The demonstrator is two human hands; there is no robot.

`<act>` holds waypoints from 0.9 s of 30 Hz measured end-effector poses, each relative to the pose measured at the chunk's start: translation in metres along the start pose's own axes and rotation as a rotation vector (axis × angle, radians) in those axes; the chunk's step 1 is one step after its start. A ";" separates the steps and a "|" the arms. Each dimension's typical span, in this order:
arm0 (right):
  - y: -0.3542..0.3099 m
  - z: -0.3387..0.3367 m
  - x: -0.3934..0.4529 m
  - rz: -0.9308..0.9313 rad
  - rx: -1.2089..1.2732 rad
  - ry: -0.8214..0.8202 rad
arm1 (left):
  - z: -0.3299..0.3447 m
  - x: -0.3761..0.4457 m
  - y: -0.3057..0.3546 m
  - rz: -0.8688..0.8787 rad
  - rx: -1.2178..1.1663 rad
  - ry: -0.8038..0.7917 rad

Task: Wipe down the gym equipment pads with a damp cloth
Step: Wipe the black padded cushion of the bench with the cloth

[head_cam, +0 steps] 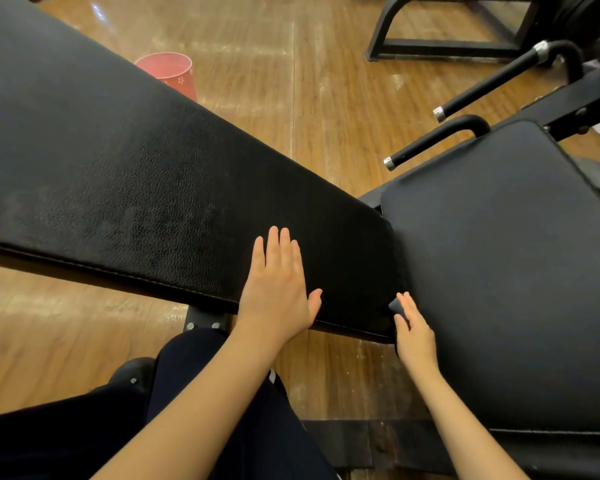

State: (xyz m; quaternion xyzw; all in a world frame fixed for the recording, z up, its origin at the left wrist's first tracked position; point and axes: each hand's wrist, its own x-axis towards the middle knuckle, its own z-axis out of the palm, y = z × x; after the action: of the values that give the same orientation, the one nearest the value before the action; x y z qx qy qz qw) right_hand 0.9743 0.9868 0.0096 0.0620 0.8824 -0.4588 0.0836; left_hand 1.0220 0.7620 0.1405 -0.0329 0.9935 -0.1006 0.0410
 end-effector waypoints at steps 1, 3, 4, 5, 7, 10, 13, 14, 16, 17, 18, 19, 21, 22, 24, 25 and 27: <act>0.001 0.001 0.001 0.002 0.002 0.008 | 0.000 0.000 0.000 -0.001 0.000 0.002; -0.001 0.002 0.013 0.016 -0.002 0.020 | 0.001 0.001 0.000 -0.004 -0.003 0.005; -0.003 0.002 0.021 0.022 -0.008 0.019 | 0.001 0.001 0.001 -0.004 -0.007 0.006; -0.005 0.002 0.031 0.019 -0.017 0.012 | 0.002 0.001 0.001 -0.004 -0.009 0.007; -0.010 0.002 0.055 0.005 -0.043 -0.011 | 0.003 0.002 0.000 -0.002 -0.009 0.011; -0.019 0.003 0.094 -0.022 -0.082 -0.030 | 0.005 0.003 -0.001 0.005 0.007 0.014; -0.023 0.005 0.115 0.004 -0.080 -0.033 | 0.006 0.004 0.000 0.008 0.027 0.004; -0.023 0.005 0.115 0.008 -0.085 -0.038 | 0.006 0.004 0.000 0.007 0.030 0.002; -0.021 0.002 0.104 -0.012 -0.122 -0.065 | 0.006 0.004 0.001 -0.002 0.033 0.013; -0.019 0.001 0.094 -0.031 -0.136 -0.079 | 0.006 0.004 0.001 -0.005 0.032 0.018; -0.014 -0.001 0.083 -0.044 -0.135 -0.088 | 0.006 0.003 0.001 -0.005 0.028 0.018; -0.009 -0.003 0.072 -0.050 -0.124 -0.090 | 0.006 0.003 0.001 -0.004 0.021 0.016; 0.000 -0.006 0.052 -0.048 -0.101 -0.084 | 0.005 0.002 0.001 -0.001 0.008 0.030; 0.003 -0.007 0.048 -0.042 -0.096 -0.082 | 0.006 0.002 0.002 -0.002 0.005 0.043; 0.002 -0.006 0.053 -0.023 -0.082 -0.075 | 0.006 0.002 0.002 -0.004 -0.002 0.067; -0.002 -0.005 0.060 -0.016 -0.080 -0.073 | 0.006 0.002 0.002 -0.005 -0.005 0.074; -0.011 -0.002 0.077 -0.012 -0.092 -0.067 | 0.007 0.003 0.002 -0.006 -0.011 0.080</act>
State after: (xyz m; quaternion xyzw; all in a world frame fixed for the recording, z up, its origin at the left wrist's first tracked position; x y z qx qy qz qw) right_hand 0.8965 0.9843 0.0041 0.0373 0.8996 -0.4202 0.1129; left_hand 1.0199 0.7626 0.1328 -0.0322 0.9948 -0.0965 0.0005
